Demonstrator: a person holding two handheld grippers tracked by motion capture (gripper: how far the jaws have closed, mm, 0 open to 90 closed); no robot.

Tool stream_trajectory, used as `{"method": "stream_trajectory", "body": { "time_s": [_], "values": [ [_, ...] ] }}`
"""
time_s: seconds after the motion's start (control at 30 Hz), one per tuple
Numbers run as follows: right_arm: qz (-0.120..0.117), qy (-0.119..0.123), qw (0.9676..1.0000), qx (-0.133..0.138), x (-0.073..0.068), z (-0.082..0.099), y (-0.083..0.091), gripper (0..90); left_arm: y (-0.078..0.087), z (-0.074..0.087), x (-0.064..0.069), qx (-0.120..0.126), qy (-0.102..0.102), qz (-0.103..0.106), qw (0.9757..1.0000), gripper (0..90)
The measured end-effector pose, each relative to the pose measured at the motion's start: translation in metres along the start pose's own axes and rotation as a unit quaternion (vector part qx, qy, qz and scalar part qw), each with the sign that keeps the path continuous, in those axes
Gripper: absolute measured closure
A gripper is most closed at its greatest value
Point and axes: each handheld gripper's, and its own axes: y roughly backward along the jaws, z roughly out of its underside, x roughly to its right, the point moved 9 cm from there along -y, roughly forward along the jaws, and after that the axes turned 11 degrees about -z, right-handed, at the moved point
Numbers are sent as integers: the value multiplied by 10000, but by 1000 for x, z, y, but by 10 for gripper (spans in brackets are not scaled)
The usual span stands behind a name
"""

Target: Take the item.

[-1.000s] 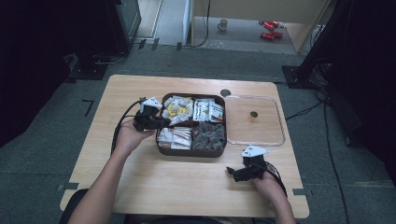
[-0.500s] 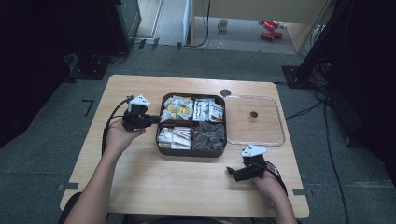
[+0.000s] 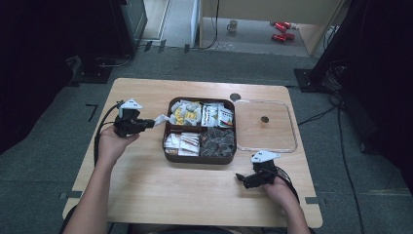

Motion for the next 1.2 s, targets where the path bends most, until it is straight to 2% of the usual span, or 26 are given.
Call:
{"method": "stream_trajectory", "body": {
  "time_s": [0.2, 0.27, 0.37, 0.5, 0.57, 0.67, 0.83, 0.97, 1.03, 1.1, 1.2],
  "values": [
    [11, -10, 10000, -2, 1, -1, -1, 0, -6, 12, -13, -147, 191, -51, 9997, 881],
    [12, -8, 10000, -4, 1, -1, -1, 0, -11, 18, -20, -239, 256, -147, 9993, 882],
    [13, -8, 10000, -4, 1, -1, -1, 0, -14, 22, -23, -305, 269, -173, 9990, 881],
    [12, -7, 10000, -5, 1, -1, -1, 0, -24, 28, -31, -426, 304, -315, 9981, 881],
    [13, -6, 10000, -4, 1, -1, -1, 0, -31, 31, -33, -494, 233, -451, 9975, 880],
    [15, -15, 10000, -3, 1, -1, -1, 0, -39, 35, -35, -592, 208, -505, 9967, 880],
    [15, -14, 10000, -4, 1, -1, -1, 0, -47, 38, -33, -696, 251, -434, 9963, 877],
    [14, -14, 10000, -4, 1, -1, -1, 0, -55, 43, -27, -884, 144, -345, 9954, 868],
    [15, -11, 10000, -4, 1, -1, -1, 0, -59, 44, -25, -941, 194, -281, 9950, 861],
    [14, -12, 10000, -3, 1, -1, -1, 0, -60, 44, -25, -931, 232, -259, 9950, 853],
    [13, -10, 10000, -3, 1, -1, -1, 0, -60, 43, -24, -889, 364, -121, 9953, 845]
  ]
}}
